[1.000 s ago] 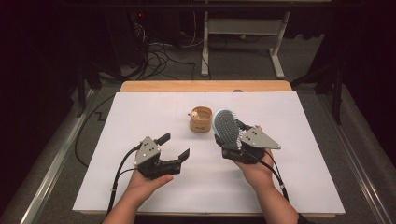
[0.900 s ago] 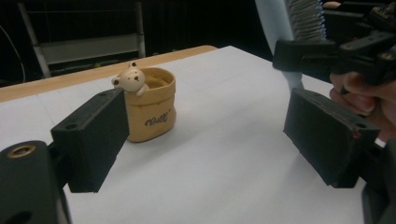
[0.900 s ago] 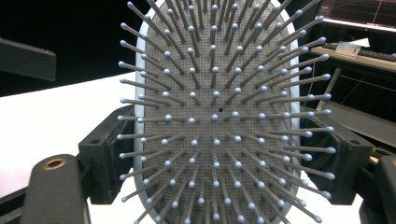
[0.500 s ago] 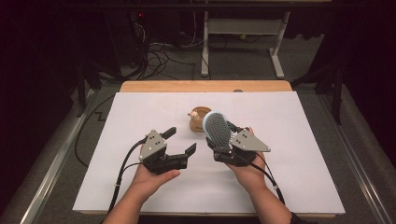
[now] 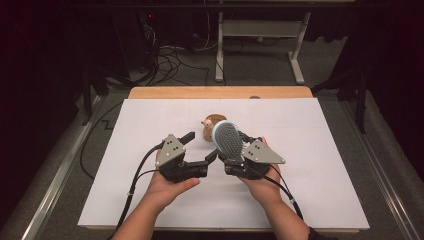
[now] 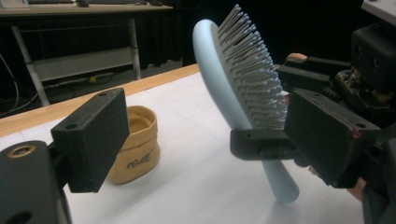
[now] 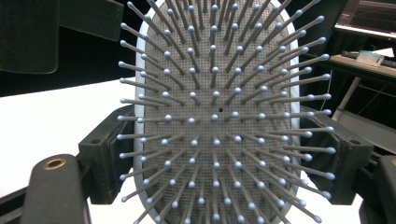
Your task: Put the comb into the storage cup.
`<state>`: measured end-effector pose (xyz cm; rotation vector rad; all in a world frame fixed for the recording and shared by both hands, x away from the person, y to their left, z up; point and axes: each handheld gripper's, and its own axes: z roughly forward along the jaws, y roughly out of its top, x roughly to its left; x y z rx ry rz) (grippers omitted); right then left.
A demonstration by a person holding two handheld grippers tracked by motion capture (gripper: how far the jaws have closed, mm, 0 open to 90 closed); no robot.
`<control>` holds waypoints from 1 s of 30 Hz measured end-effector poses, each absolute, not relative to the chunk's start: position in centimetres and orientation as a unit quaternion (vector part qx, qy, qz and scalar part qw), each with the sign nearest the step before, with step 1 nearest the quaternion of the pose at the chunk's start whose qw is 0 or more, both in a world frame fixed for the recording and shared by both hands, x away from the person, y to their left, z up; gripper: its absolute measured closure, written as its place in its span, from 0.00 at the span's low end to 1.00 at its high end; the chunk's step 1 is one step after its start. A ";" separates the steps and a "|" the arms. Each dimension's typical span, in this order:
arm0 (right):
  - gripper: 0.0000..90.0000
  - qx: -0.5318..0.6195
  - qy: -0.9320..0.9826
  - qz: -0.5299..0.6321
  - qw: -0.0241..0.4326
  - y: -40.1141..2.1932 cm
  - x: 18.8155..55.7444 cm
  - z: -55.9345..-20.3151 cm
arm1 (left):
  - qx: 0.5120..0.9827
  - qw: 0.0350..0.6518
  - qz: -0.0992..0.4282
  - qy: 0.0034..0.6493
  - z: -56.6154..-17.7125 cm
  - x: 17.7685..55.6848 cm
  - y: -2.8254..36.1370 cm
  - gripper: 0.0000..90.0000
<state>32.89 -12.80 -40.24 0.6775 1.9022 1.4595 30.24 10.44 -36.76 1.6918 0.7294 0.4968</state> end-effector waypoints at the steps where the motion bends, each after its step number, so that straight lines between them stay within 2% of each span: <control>1: 0.23 0.258 0.723 0.556 0.319 -12.8 32.9 -40.2 | 0.723 0.579 0.212 0.311 -36.7 30.3 10.3 0.17; 30: 0.23 0.250 0.726 0.559 0.313 -12.1 32.5 -40.3 | 0.721 0.582 0.204 0.318 -36.3 31.8 8.3 0.17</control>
